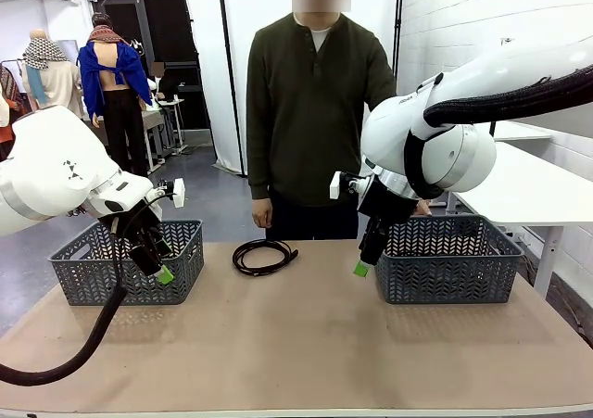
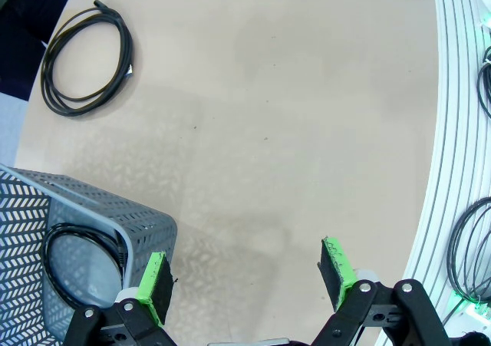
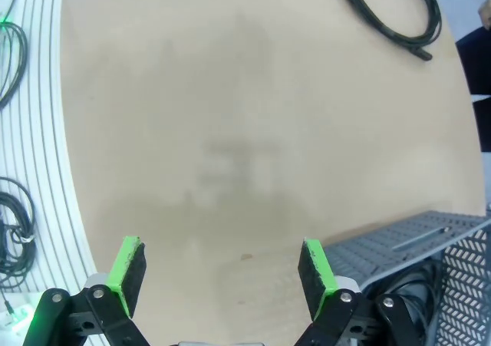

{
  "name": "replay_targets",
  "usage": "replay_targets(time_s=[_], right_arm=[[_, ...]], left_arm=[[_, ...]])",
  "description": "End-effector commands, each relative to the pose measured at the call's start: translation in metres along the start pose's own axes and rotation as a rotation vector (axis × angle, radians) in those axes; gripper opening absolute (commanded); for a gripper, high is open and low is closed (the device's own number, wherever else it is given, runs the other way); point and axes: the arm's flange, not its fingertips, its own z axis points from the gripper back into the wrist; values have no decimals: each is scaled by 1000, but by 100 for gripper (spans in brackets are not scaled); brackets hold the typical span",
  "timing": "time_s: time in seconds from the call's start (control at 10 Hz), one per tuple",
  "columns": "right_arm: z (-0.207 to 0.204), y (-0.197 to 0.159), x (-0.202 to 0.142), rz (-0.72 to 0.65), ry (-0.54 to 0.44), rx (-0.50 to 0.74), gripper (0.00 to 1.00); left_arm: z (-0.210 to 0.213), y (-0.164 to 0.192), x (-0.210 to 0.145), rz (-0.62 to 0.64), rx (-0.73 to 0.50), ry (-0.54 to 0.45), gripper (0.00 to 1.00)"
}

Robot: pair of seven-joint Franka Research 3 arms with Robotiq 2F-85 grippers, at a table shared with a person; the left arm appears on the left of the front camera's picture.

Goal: Organize the cables according to human instructions.
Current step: Pick up a bundle of cables and place it in the basket indicated by the human.

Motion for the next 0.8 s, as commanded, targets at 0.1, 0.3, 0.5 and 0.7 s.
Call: replay_targets(time_s=[0.1,0.3,0.5,0.7], right_arm=[[1,-1,1,-7,8,-7,100],[1,-1,1,-7,8,-7,100],[1,-1,1,-7,8,-7,100],[1,-1,1,-7,8,-7,100]], left_arm=[[3,0,1,2,-7,4,100],[3,0,1,2,-7,4,100],[3,0,1,2,-7,4,100],[3,0,1,2,-7,4,100]])
